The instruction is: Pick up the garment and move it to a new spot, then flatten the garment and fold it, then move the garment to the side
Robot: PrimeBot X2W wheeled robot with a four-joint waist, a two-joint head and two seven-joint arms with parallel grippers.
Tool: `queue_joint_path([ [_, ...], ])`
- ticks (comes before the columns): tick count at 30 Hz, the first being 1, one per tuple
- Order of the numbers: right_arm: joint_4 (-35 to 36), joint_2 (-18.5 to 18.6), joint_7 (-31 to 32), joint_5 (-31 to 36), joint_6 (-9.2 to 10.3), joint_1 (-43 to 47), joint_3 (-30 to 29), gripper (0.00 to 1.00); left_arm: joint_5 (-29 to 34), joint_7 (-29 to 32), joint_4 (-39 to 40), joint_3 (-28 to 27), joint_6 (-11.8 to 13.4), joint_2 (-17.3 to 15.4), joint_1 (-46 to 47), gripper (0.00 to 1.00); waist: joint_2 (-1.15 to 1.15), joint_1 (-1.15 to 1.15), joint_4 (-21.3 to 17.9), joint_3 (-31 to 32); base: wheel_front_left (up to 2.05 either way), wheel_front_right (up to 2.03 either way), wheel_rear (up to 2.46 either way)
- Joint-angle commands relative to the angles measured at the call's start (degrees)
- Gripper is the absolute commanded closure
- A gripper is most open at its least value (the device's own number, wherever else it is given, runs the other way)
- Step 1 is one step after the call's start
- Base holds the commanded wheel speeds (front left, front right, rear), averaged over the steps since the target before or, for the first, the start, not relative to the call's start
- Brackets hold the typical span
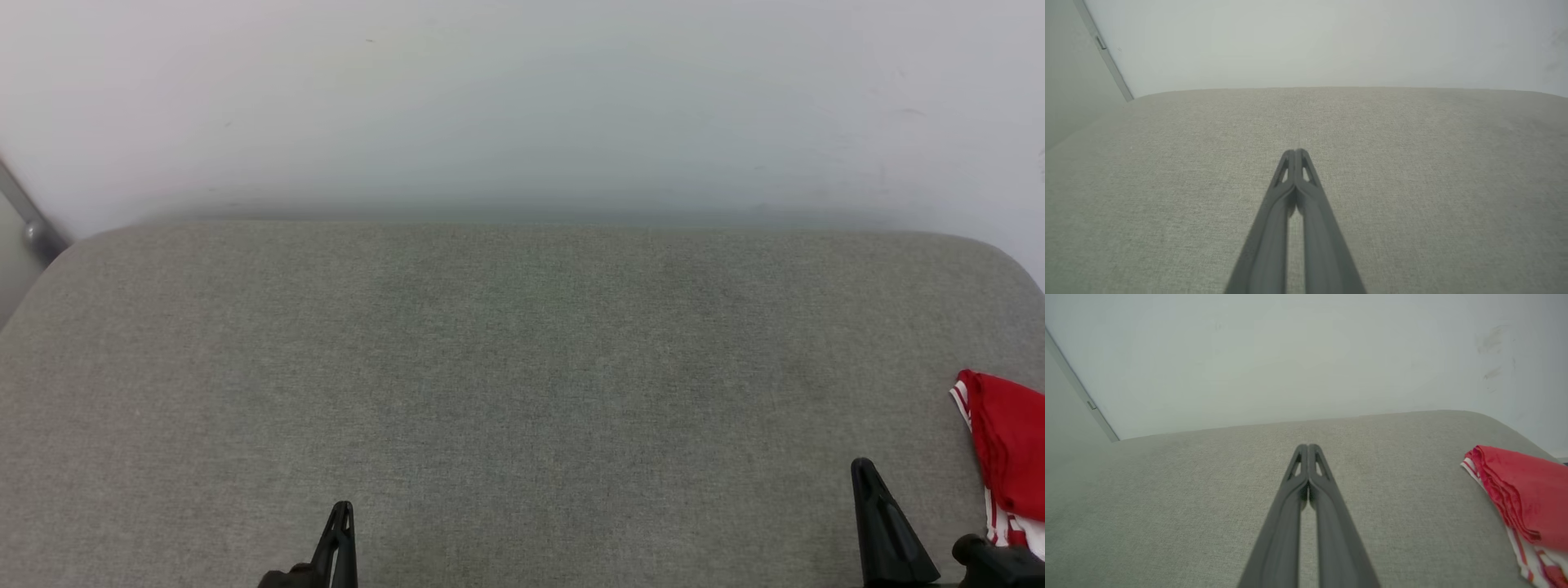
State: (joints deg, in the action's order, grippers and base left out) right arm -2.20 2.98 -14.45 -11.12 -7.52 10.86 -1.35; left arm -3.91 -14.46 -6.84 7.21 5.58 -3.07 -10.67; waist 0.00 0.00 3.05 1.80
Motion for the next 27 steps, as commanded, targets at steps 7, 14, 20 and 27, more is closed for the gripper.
queue_joint_path([
  [7,-0.50,0.63,1.70,-9.98,0.00,-2.31,0.10,1.00,-10.87,1.67,0.22,-0.79,-1.39,-0.66,2.17,1.00,0.00,0.00,-0.19,-0.12,0.00,0.00,0.00],
  [14,-1.62,0.99,3.16,-17.56,0.01,-3.86,0.14,1.00,-19.15,3.10,-0.75,-1.43,-2.64,-1.07,3.79,1.00,0.00,0.00,-0.36,-0.23,0.00,0.00,0.00],
  [20,-2.33,1.19,4.18,-22.57,0.01,-4.89,0.12,1.00,-24.64,4.07,-1.35,-1.88,-3.46,-1.31,4.84,1.00,0.00,0.00,-0.49,-0.31,0.00,0.00,0.00],
  [27,-3.28,1.42,5.54,-29.03,0.01,-6.15,0.02,1.00,-31.72,5.35,-2.06,-2.56,-4.49,-1.56,6.18,1.00,0.00,0.00,-0.66,-0.42,0.00,0.00,0.00],
])
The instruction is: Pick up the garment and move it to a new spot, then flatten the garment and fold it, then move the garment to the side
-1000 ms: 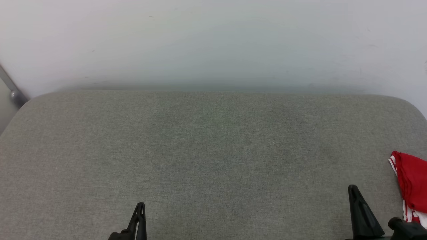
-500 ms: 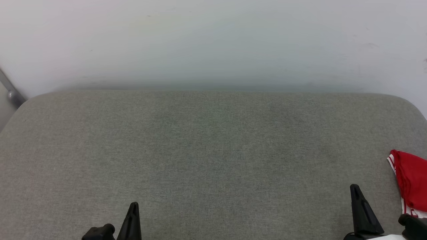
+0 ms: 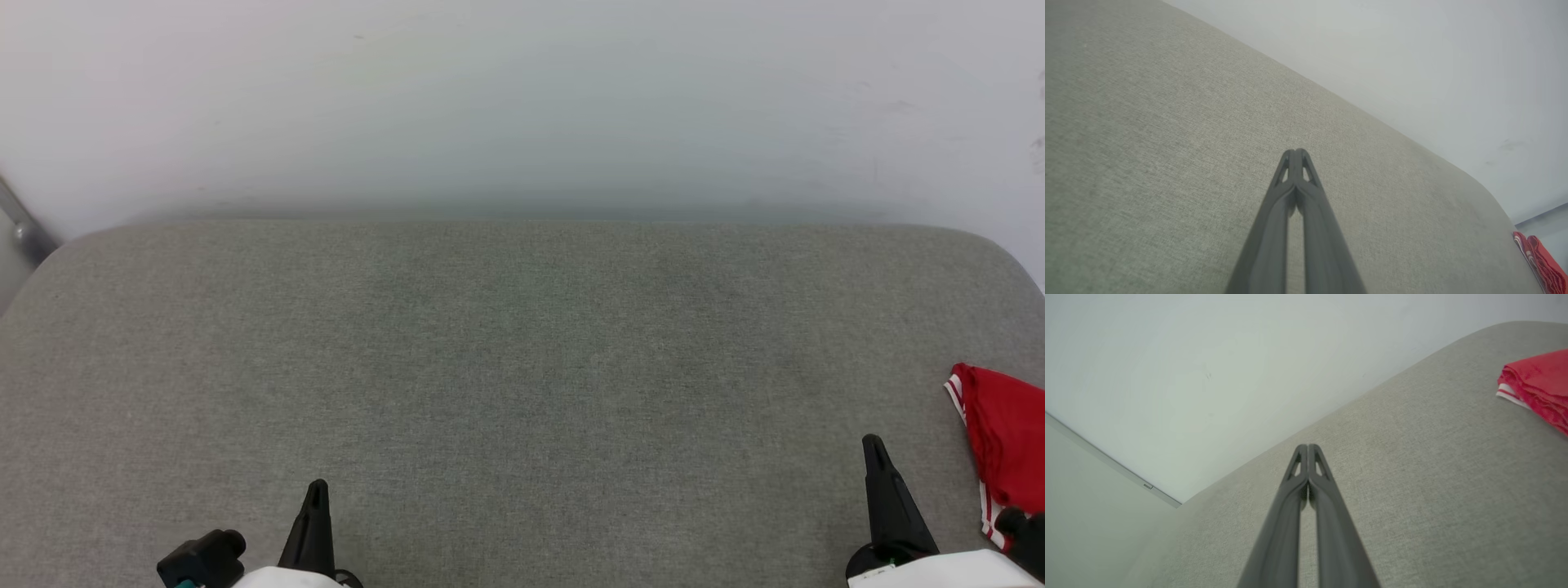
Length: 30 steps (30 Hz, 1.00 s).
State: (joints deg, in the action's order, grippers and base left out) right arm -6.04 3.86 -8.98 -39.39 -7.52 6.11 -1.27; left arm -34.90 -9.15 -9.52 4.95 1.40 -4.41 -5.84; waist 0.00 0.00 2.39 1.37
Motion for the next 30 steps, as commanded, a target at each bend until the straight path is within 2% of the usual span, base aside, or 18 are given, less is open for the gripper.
queue_joint_path([
  [1,0.43,0.57,0.27,-1.64,0.01,-1.56,-0.07,1.00,-1.69,0.24,0.53,-0.39,-0.46,-0.25,1.53,1.00,0.00,0.00,-0.02,-0.01,0.00,0.00,0.00],
  [30,-2.80,0.94,5.40,-23.24,0.02,-6.00,-0.91,1.00,-25.30,5.18,-1.20,-3.33,-3.94,-0.72,5.82,1.00,0.00,0.00,-0.74,-0.48,0.00,0.00,0.00],
])
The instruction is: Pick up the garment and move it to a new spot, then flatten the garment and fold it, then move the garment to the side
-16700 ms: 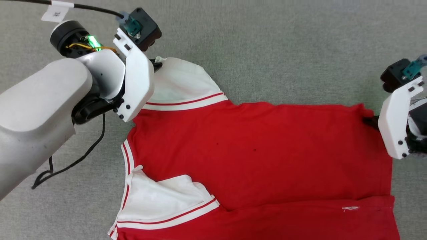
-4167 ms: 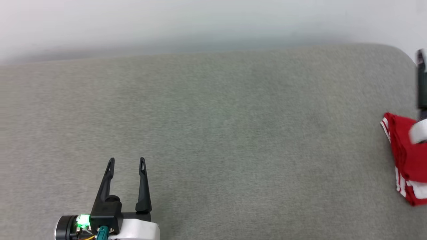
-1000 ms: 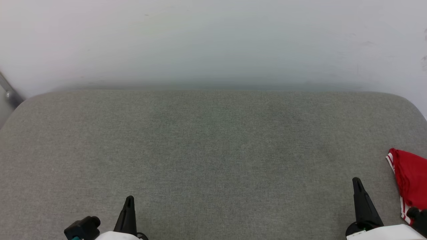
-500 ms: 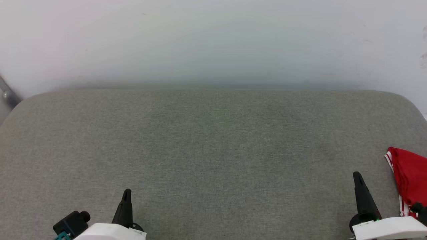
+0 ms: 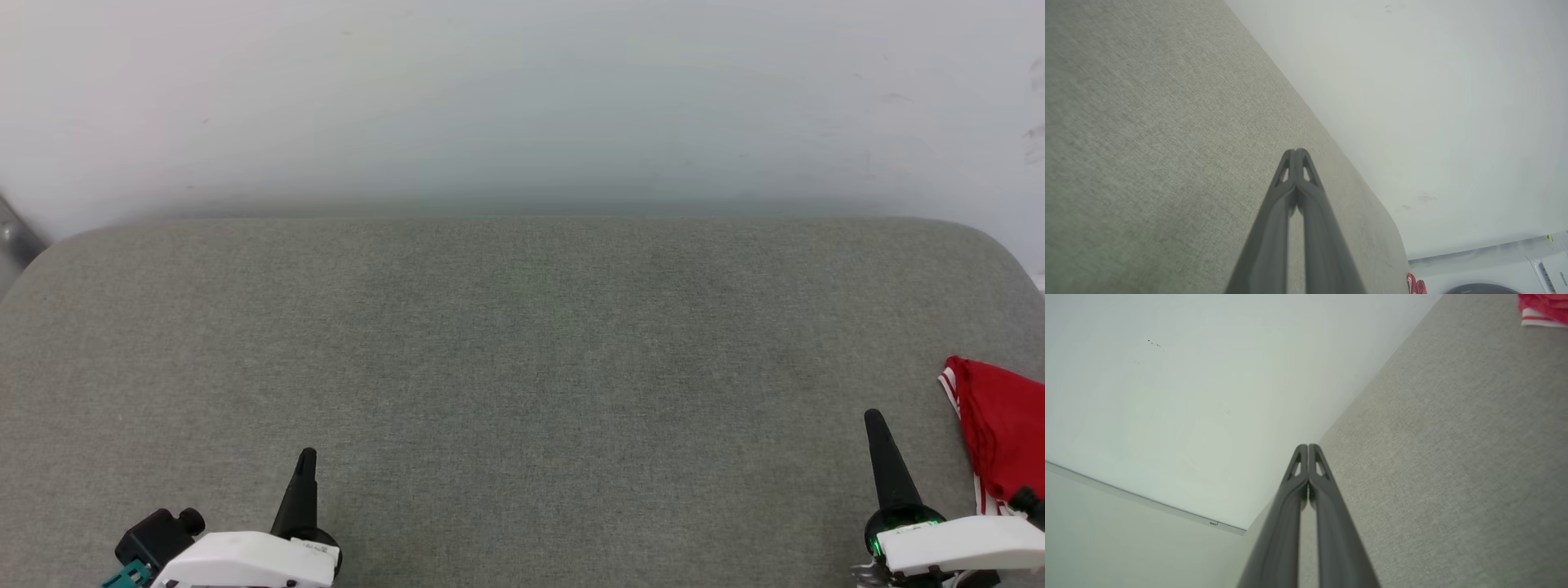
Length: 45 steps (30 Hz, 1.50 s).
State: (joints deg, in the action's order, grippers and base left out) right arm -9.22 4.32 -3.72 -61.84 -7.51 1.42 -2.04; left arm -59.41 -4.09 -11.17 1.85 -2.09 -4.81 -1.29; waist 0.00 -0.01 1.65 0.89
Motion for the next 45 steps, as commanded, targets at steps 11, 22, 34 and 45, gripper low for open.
queue_joint_path([
  [11,-0.67,0.47,1.84,-7.42,0.01,-2.67,-0.55,1.00,-7.99,1.84,-0.24,-1.36,-1.52,-0.34,2.58,1.00,0.00,0.01,-0.27,-0.18,0.00,0.00,0.00],
  [22,-1.63,0.42,3.43,-13.40,0.01,-3.94,-0.97,1.00,-14.48,3.45,-0.81,-2.40,-2.50,-0.28,3.80,1.00,0.00,0.01,-0.55,-0.36,0.00,0.00,0.00],
  [34,-2.60,0.31,5.11,-19.23,0.02,-5.17,-1.47,1.00,-20.87,5.10,-1.43,-3.53,-3.48,-0.16,5.05,1.00,0.00,0.01,-0.84,-0.55,0.00,0.00,0.00],
  [45,-3.34,0.18,6.38,-23.66,0.02,-6.12,-1.85,1.00,-25.66,6.40,-1.89,-4.42,-4.17,-0.03,5.94,1.00,0.00,0.01,-1.09,-0.71,0.00,0.00,0.00],
])
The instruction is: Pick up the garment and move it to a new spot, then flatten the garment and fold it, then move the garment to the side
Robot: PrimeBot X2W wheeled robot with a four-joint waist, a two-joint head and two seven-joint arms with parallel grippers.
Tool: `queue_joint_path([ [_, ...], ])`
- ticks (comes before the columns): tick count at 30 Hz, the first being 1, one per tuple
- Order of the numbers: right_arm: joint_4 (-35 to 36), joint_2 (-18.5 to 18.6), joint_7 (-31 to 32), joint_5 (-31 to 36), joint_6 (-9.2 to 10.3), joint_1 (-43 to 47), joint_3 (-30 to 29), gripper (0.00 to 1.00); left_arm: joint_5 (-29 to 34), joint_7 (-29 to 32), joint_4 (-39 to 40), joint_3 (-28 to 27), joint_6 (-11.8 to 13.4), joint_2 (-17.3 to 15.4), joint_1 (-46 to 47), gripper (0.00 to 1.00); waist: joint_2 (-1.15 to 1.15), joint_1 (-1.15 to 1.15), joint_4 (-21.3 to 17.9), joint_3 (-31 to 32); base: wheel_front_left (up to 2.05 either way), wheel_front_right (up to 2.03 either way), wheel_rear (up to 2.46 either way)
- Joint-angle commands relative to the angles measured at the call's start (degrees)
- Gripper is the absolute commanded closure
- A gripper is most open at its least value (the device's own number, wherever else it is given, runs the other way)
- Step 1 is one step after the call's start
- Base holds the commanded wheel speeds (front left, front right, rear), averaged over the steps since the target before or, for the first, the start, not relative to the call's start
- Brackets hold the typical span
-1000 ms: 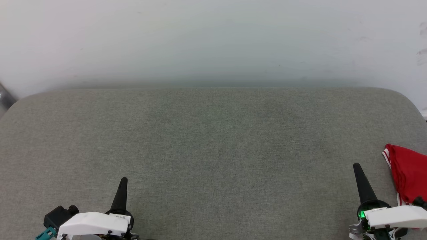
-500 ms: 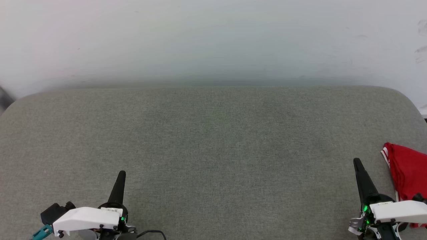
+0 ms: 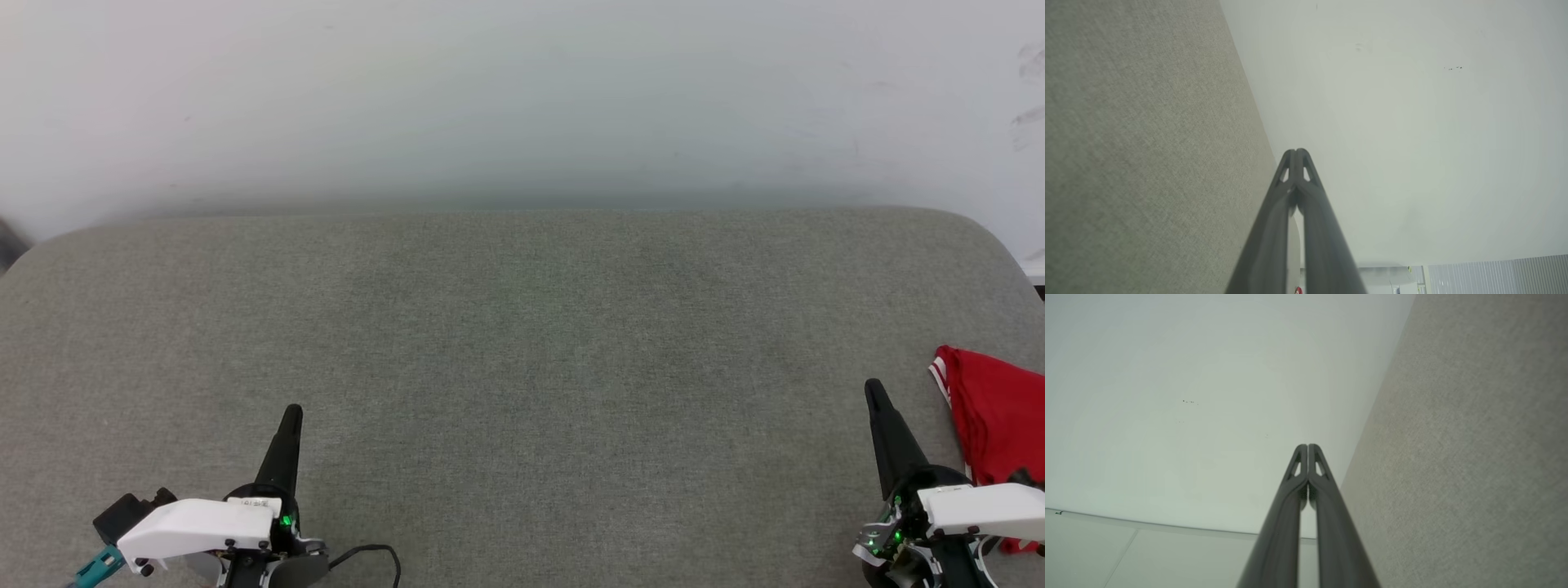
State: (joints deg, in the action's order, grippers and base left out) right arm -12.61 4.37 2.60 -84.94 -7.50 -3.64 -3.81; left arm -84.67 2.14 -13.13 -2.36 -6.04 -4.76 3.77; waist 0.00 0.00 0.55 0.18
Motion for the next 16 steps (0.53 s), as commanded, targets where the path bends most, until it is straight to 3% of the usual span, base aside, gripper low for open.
queue_joint_path([
  [1,-0.03,0.12,0.13,-1.01,0.01,-1.19,-0.12,1.00,-0.87,0.26,0.02,-0.30,-0.25,-0.05,0.97,1.00,0.00,0.00,-0.01,-0.01,0.00,0.00,0.00],
  [16,-1.05,-0.09,2.02,-6.91,0.02,-2.46,-0.71,1.00,-7.32,2.04,-0.64,-1.51,-1.25,0.18,2.24,1.00,0.00,0.00,-0.38,-0.25,0.00,0.00,0.00],
])
